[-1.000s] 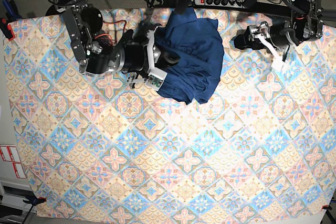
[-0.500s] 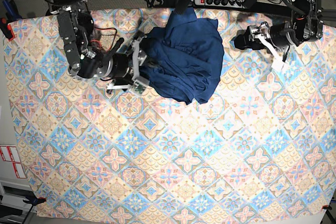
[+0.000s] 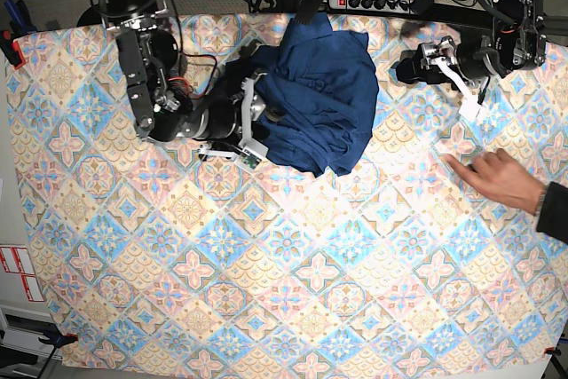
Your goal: Fold the T-shirt properly
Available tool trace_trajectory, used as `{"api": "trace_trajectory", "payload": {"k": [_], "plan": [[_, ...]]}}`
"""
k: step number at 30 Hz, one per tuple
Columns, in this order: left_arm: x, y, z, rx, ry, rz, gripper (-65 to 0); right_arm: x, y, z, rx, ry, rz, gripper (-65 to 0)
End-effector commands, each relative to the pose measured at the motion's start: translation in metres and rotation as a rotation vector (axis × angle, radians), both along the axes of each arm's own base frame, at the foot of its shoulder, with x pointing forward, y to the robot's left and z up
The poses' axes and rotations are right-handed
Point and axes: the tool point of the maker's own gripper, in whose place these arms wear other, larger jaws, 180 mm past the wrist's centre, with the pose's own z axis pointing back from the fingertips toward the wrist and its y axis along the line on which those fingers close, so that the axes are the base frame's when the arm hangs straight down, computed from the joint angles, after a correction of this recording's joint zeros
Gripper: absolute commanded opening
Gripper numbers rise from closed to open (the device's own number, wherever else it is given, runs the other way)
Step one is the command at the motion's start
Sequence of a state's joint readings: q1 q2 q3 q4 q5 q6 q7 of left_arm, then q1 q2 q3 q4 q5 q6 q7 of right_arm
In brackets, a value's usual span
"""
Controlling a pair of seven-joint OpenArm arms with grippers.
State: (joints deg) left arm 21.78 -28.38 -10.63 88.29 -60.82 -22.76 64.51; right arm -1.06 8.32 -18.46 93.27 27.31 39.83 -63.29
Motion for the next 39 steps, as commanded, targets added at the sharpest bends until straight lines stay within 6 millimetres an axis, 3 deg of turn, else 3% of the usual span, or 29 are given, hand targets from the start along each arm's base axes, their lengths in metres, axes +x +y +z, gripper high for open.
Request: {"api": "trace_trajectory", "payload": {"k": [1,6,10,12,14,17,23,27,39], "plan": [[0.006,0.003,0.007,-0.002,-0.03,-0.002,-13.8,0.006,0.002,0.003,0.023,-0.009,-0.006,-38.6],[0.006,0.003,0.007,-0.002,-0.03,-0.002,-13.8,0.008,0.001,-0.017,0.05,0.045,-0.038,-40.9],[0.007,0.003,0.008,-0.001,-0.032,0.0,-13.8,0.006,-0.001,-0.021,0.044,0.064,-0.037,-59.5],[0.01,0.003,0.009,-0.001,-0.038,0.0,-13.8,0.003,0.0,-0.02,0.042,0.08,-0.028,-60.7],[0.014,0.003,0.01,-0.002,-0.047,-0.002,-13.8,0.006,0.007,-0.004,0.083,0.053,-0.019,-60.4],[0.014,0.003,0.011,-0.002,-0.048,-0.002,-13.8,0.01,0.023,0.036,0.147,-0.044,0.024,-60.4],[0.015,0.002,0.011,-0.001,-0.049,-0.003,-13.8,-0.008,0.055,0.081,0.153,-0.182,0.187,-60.4],[0.015,0.003,0.011,0.001,-0.05,-0.003,-13.8,-0.013,0.054,0.08,0.128,-0.194,0.236,-60.3],[0.016,0.004,0.011,0.002,-0.052,-0.001,-13.8,-0.03,0.108,0.101,0.087,-0.312,0.549,-60.2]]}}
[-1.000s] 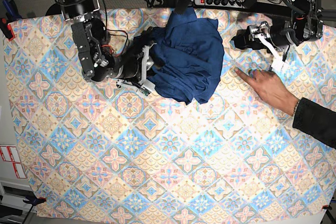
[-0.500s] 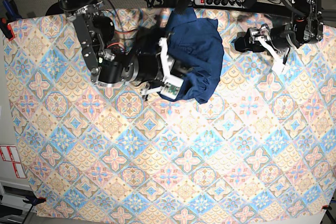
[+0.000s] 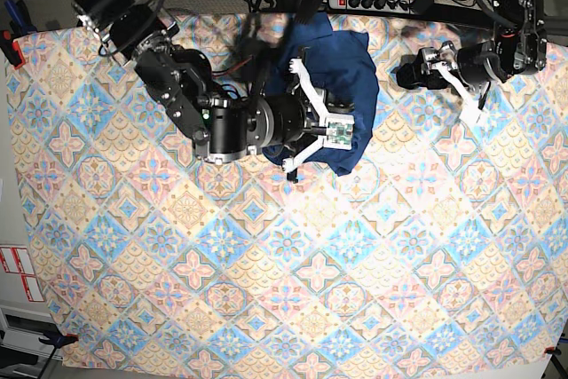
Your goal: Fold the T-shirt properly
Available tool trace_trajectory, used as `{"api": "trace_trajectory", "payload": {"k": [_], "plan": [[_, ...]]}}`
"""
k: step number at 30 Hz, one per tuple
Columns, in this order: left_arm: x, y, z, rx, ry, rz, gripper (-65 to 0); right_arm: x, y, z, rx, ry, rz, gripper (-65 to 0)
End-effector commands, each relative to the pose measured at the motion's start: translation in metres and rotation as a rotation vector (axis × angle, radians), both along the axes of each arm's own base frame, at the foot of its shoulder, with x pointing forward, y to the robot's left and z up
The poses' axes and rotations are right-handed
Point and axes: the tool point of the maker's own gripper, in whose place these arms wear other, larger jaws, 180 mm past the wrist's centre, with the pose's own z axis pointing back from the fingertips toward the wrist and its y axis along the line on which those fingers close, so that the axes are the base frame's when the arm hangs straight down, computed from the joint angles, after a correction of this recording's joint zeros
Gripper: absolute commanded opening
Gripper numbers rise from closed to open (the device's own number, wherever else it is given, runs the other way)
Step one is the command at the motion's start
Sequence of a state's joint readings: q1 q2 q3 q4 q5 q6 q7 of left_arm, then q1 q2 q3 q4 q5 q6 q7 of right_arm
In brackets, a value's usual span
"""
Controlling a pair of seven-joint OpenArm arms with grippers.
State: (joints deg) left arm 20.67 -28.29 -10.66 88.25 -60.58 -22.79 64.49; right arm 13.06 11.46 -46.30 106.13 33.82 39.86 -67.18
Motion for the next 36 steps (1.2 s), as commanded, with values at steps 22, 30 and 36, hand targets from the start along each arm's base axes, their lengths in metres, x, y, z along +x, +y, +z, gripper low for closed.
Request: {"api": "trace_trajectory", "payload": {"k": [22,30,36], "plan": [[0.02,0.002,0.015,-0.008,-0.063,0.0,-13.8,-0.039,0.06,-0.073,-0.288,-0.149,0.347,-53.3],[0.028,-0.011,0.019,-0.046,-0.089,0.011,-13.8,-0.006,0.042,-0.049,-0.229,-0.181,0.231,-41.0],[0.045,-0.034,0.046,-0.08,-0.193,-0.022,-13.8,0.045,-0.023,-0.022,-0.176,-0.199,-0.051,-42.2]]}}
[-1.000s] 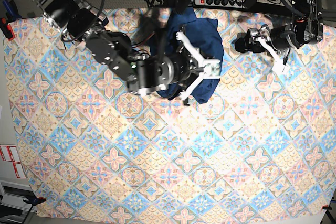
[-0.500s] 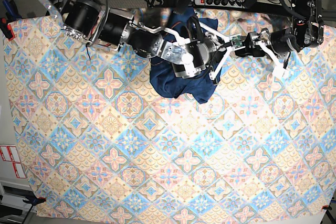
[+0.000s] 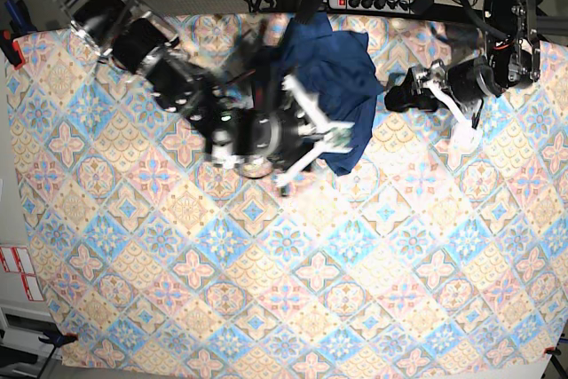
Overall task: Fold the T-shirt properly
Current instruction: 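Lower the shirt bundle with the right gripper and release it, then grasp the blue shirt bundle's sides with both grippers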
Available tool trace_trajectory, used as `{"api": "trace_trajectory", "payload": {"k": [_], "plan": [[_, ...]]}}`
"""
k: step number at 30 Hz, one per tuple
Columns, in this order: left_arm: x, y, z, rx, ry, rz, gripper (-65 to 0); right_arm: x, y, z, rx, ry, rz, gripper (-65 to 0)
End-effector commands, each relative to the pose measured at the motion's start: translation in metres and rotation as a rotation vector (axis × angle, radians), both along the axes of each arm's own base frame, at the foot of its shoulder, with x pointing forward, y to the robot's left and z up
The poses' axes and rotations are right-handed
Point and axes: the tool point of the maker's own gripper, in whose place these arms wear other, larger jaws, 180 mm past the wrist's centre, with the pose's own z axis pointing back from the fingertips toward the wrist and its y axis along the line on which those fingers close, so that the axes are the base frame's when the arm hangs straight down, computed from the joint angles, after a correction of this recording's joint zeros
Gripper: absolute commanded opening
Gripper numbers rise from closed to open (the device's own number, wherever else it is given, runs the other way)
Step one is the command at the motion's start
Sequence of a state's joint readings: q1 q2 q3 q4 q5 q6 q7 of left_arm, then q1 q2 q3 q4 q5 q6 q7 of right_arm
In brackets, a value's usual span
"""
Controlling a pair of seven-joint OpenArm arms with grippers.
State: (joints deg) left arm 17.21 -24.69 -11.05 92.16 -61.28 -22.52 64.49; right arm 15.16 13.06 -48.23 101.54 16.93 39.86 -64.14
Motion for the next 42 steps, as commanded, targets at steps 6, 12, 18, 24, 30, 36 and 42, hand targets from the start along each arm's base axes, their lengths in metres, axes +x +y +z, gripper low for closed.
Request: {"api": "trace_trajectory", "payload": {"k": [6,12,18,24,30,36,42], "plan": [[0.04,-0.027,0.053,-0.042,-0.198,-0.049,-13.8,0.028,-0.058,0.007,0.068,0.009,-0.247,-42.2],[0.082,-0.044,0.053,-0.118,-0.218,-0.016,-13.4,0.024,-0.096,-0.007,0.069,0.058,-0.389,-42.2],[0.119,-0.087,0.034,-0.214,-0.144,-0.04,-13.7,0.014,-0.107,-0.016,0.066,0.089,-0.433,-42.2],[0.13,-0.124,0.016,-0.064,-0.119,-0.208,-13.8,0.012,-0.12,-0.019,0.07,0.1,-0.484,-42.2],[0.119,-0.143,-0.001,0.072,-0.106,-0.34,-14.0,0.014,-0.13,-0.011,0.086,0.077,-0.524,-42.2],[0.106,-0.143,-0.009,0.105,-0.052,-0.396,-36.4,0.017,-0.134,-0.009,0.089,0.072,-0.538,-42.2],[0.106,-0.133,-0.009,0.124,-0.049,-0.394,-65.0,0.016,-0.133,-0.011,0.088,0.077,-0.538,-42.2]]}}
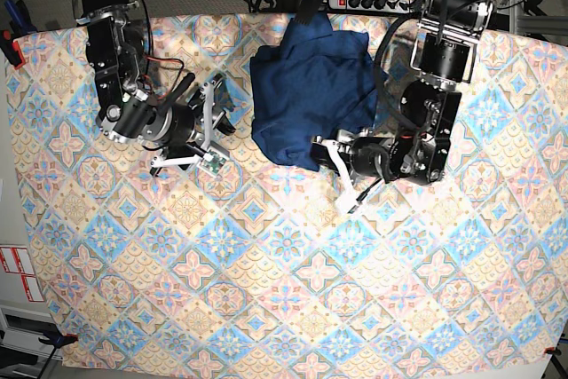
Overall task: Fold the T-shirt properly
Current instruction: 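Grasp the blue shirt bundle's sides with both grippers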
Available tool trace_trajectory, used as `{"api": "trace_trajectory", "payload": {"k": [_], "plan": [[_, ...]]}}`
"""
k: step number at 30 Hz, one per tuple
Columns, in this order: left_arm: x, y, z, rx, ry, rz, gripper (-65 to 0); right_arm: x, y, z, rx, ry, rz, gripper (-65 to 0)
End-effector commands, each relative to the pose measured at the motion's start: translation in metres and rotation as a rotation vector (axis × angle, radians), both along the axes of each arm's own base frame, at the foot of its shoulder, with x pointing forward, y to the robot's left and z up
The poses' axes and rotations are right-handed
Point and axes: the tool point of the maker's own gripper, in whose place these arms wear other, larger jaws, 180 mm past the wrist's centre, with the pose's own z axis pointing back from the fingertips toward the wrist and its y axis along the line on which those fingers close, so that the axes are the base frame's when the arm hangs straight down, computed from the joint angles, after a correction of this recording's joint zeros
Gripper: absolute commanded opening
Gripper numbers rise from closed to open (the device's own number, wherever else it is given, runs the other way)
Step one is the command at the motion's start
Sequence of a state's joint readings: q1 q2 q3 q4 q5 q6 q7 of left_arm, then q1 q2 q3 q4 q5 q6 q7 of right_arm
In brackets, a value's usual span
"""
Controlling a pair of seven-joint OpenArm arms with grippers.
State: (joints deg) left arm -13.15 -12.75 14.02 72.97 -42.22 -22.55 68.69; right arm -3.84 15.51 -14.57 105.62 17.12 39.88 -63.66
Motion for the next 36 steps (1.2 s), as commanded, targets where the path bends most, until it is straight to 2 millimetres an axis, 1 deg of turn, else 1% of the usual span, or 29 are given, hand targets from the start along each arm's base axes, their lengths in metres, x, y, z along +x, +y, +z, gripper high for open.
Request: {"api": "trace_trajectory", "payload": {"k": [1,2,5,7,10,13,15,18,23,25,26,28,29,31,32,34,36], "plan": [[0.012,0.001,0.017,-0.013,-0.054,-0.003,-65.0,0.008,0.003,0.011,0.024,-0.038,0.005,-42.2],[0.015,0.009,0.022,0.003,-0.079,-0.007,-65.0,0.008,0.002,0.011,0.024,-0.036,0.004,-42.2],[0.004,0.016,0.031,0.023,-0.123,-0.031,-65.0,0.009,0.002,0.011,0.024,-0.036,0.004,-42.2],[-0.004,0.033,0.029,0.069,-0.116,-0.048,-65.0,0.009,0.003,0.011,0.027,-0.037,0.004,-42.2],[-0.018,0.041,0.029,0.094,-0.117,-0.067,-65.0,0.009,0.003,0.011,0.026,-0.037,0.003,-42.2],[-0.032,0.057,0.022,0.133,-0.1,-0.076,-65.0,0.008,0.005,0.011,0.027,-0.037,0.011,-42.2],[-0.036,0.062,0.018,0.15,-0.092,-0.074,-64.9,0.008,0.013,0.011,0.048,-0.035,0.01,-42.2],[-0.036,0.065,0.018,0.156,-0.091,-0.074,-64.8,0.007,0.018,0.011,0.057,-0.031,0.017,-42.2],[-0.032,0.069,0.02,0.166,-0.099,-0.071,-64.6,-0.013,0.049,0.004,0.065,0.0,0.126,-42.0],[-0.032,0.069,0.021,0.168,-0.1,-0.069,-61.4,-0.018,0.055,0.002,0.063,0.008,0.151,-42.1],[-0.031,0.07,0.02,0.171,-0.099,-0.064,-58.8,-0.02,0.056,-0.001,0.059,0.019,0.154,-42.1],[-0.024,0.08,0.022,0.202,-0.104,-0.004,-51.4,-0.022,0.055,-0.012,0.051,0.053,0.153,-42.2],[-0.02,0.086,0.025,0.216,-0.111,0.035,-47.2,-0.019,0.054,-0.014,0.046,0.059,0.153,-42.2],[-0.013,0.092,0.033,0.218,-0.13,0.078,-42.0,-0.018,0.055,-0.021,0.036,0.077,0.162,-42.2],[-0.014,0.094,0.035,0.213,-0.135,0.092,-39.4,-0.02,0.057,-0.024,0.033,0.088,0.172,-42.2],[-0.017,0.1,0.038,0.211,-0.141,0.117,-36.1,-0.026,0.062,-0.029,0.027,0.106,0.194,-42.2],[-0.017,0.105,0.041,0.205,-0.155,0.141,-35.7,-0.032,0.071,-0.031,0.032,0.115,0.223,-42.2]]}}
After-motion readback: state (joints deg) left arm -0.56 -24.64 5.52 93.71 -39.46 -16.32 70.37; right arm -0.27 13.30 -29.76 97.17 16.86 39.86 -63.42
